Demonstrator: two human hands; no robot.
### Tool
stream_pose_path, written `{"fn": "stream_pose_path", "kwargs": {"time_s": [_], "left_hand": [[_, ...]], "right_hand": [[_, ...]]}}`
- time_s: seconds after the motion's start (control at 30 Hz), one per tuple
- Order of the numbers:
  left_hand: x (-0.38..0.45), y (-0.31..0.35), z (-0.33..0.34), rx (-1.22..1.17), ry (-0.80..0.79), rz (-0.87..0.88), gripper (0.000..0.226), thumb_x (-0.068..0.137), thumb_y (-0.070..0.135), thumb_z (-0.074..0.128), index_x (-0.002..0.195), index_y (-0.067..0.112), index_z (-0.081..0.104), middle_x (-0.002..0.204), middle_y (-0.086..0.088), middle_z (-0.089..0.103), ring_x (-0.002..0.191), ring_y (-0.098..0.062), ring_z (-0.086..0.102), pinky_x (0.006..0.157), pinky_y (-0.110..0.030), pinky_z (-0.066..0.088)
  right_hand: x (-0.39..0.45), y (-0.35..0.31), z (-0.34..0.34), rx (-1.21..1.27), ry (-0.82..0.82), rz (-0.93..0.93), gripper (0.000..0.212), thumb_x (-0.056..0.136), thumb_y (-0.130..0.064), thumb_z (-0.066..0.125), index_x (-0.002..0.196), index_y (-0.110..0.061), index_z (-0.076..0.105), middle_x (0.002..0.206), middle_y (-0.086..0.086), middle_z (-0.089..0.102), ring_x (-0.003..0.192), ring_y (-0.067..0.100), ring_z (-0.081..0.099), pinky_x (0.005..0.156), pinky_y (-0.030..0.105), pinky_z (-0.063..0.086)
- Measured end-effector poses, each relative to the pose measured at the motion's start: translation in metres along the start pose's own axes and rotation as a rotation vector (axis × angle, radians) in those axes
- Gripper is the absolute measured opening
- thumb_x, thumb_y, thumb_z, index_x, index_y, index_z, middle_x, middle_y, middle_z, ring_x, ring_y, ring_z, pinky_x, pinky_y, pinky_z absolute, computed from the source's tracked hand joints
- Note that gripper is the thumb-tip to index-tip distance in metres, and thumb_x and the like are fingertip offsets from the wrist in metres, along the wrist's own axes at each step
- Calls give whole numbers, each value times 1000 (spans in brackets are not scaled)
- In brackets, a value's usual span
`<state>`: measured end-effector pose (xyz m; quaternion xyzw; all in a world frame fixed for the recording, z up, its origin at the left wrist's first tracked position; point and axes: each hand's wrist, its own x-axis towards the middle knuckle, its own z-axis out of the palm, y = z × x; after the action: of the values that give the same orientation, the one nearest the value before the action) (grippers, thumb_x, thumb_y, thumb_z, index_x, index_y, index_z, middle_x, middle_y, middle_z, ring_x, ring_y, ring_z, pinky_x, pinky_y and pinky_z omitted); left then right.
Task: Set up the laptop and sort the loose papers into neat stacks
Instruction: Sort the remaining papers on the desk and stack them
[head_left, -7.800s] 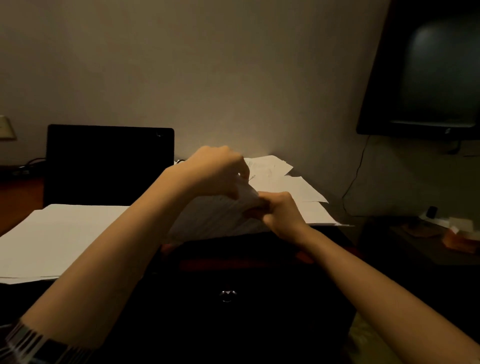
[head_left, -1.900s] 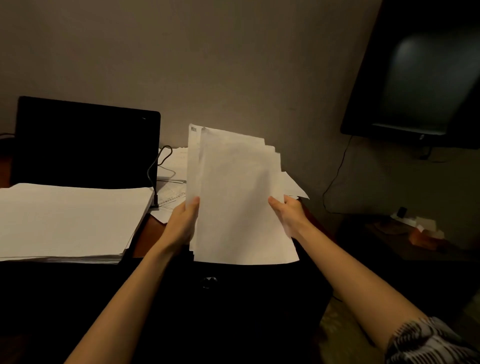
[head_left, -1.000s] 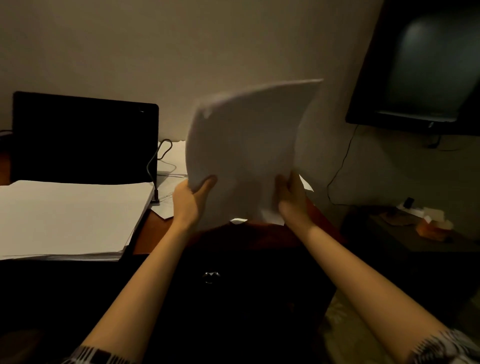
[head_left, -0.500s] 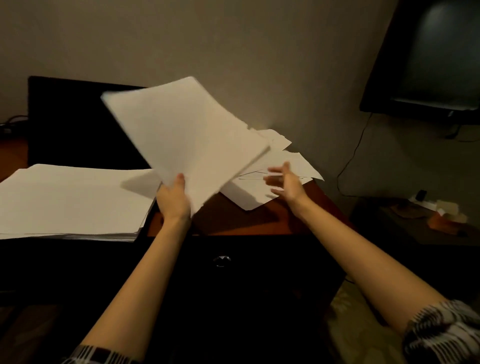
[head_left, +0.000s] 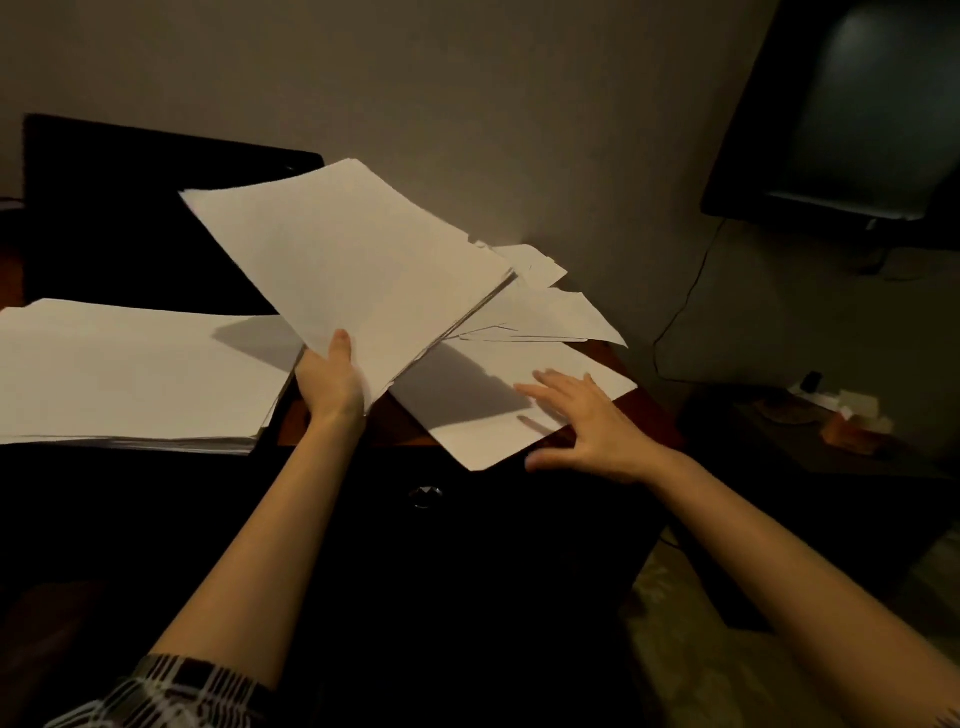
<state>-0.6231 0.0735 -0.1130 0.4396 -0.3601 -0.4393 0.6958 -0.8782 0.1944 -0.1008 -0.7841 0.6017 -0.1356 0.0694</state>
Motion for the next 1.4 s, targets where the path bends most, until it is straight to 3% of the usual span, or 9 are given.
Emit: {"fn": "stream_pose_path", "kwargs": {"time_s": [0.1,0.2,0.27,0.53,0.7,0.9,1.1,1.23,1.4], "left_hand": [[-4,2,0,26,-22,16,40,100,16,48,135,-2,47,127,-6,56,114,-18,54,92,-22,43],[-6,6,3,31,-38,28,37,99,15,48,135,4,47,122,-3,55,109,-15,51,91,-23,41],[-5,7,4,63,-43,38,38,99,17,48,135,4,48,126,-6,56,113,-18,52,93,-24,39],[-8,6,2,246,-145,125,36,98,22,52,124,-2,58,119,-16,63,110,-28,58,88,-29,42],[-15,10,8,242,-275,92,37,98,23,50,127,0,55,110,-8,61,96,-16,56,77,-26,41],[-27,16,9,200,-547,23,24,101,29,41,112,11,53,96,2,60,91,-16,57,76,-21,44],[-32,20,3,85,-691,-44,40,86,51,52,102,15,57,86,5,66,72,-12,61,53,-18,48],[-29,20,5,219,-753,-11,33,80,17,71,110,9,58,94,-3,67,78,-13,67,64,-20,55],[-16,26,16,392,-749,110,28,86,21,66,113,17,56,109,-6,64,96,-22,63,79,-36,57]], "right_hand": [[-15,7,28,-99,104,-2,74,76,-45,73,142,-30,41,148,-3,38,137,14,32,117,44,20],[-24,9,35,91,473,-119,28,79,-11,67,106,-19,71,105,-4,70,99,5,61,86,36,54],[-26,4,20,274,482,-110,18,81,-13,68,97,-21,71,90,-7,69,86,-4,61,77,20,52],[-5,-16,-67,461,467,34,23,84,-4,68,62,-10,61,48,-16,48,51,-5,39,51,18,33],[4,-19,-105,886,700,129,12,93,-10,57,86,-10,66,71,-4,70,62,8,65,57,25,54],[46,-18,-73,952,852,516,17,93,-20,59,84,-6,61,89,12,68,82,28,69,72,42,59],[58,-14,-52,1024,851,631,13,94,-23,57,93,-10,58,86,4,66,81,22,66,58,28,54],[59,-20,-53,1051,800,643,24,91,-22,62,104,-12,45,90,2,59,78,17,62,60,28,51],[64,-14,-79,1072,700,460,36,84,-11,70,113,-2,53,99,7,64,77,15,65,62,26,55]]}}
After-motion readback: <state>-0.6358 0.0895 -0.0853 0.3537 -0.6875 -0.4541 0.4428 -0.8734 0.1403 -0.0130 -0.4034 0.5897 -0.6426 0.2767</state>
